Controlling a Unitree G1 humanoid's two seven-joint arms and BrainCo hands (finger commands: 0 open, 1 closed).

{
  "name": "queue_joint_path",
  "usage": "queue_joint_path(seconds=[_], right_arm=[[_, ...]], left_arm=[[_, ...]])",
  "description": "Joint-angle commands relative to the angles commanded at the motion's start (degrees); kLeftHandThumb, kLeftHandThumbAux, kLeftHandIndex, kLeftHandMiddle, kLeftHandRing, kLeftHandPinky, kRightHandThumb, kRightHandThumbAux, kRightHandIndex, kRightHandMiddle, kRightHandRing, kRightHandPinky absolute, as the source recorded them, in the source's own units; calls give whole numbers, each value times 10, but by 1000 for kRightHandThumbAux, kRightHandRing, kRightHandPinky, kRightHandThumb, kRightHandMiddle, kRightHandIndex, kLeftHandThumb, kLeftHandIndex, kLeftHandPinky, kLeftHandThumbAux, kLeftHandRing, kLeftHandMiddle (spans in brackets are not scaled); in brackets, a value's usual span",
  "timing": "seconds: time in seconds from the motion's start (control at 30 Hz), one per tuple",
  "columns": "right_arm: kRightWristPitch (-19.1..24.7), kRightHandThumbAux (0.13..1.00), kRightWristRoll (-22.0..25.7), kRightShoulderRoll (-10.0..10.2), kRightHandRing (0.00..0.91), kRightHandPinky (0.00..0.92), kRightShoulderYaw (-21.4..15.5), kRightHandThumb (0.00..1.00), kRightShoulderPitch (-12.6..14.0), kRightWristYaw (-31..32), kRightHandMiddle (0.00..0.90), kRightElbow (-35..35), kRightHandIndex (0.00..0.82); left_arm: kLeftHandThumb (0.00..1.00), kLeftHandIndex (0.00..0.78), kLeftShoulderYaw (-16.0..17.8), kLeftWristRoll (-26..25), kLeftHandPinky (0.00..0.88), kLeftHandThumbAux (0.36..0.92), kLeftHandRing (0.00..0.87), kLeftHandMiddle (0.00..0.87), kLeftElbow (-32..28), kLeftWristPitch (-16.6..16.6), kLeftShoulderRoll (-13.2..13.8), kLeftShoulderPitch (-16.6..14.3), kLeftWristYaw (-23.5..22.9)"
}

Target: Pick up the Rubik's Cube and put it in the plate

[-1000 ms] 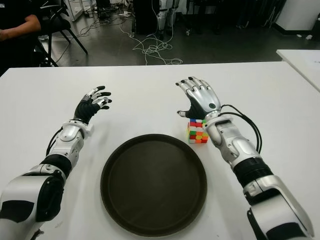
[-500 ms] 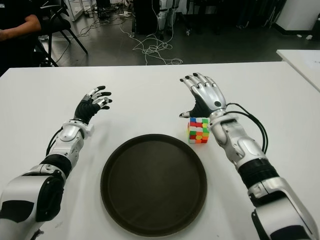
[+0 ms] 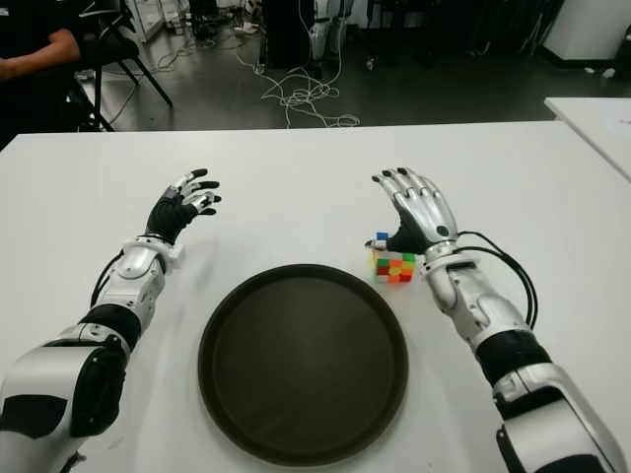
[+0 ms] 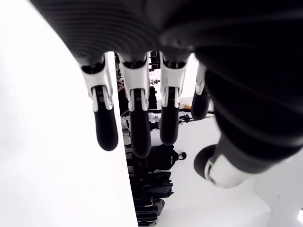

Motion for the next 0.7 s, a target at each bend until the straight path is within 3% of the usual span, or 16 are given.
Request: queue_joint_path(seconds=[0.7], right_arm=[[22, 780, -1, 11, 0, 27, 13, 0, 11, 14, 0, 4, 0]], left_arm=[[294, 171, 0, -3, 347, 724, 299, 270, 1, -2, 1, -1, -1]])
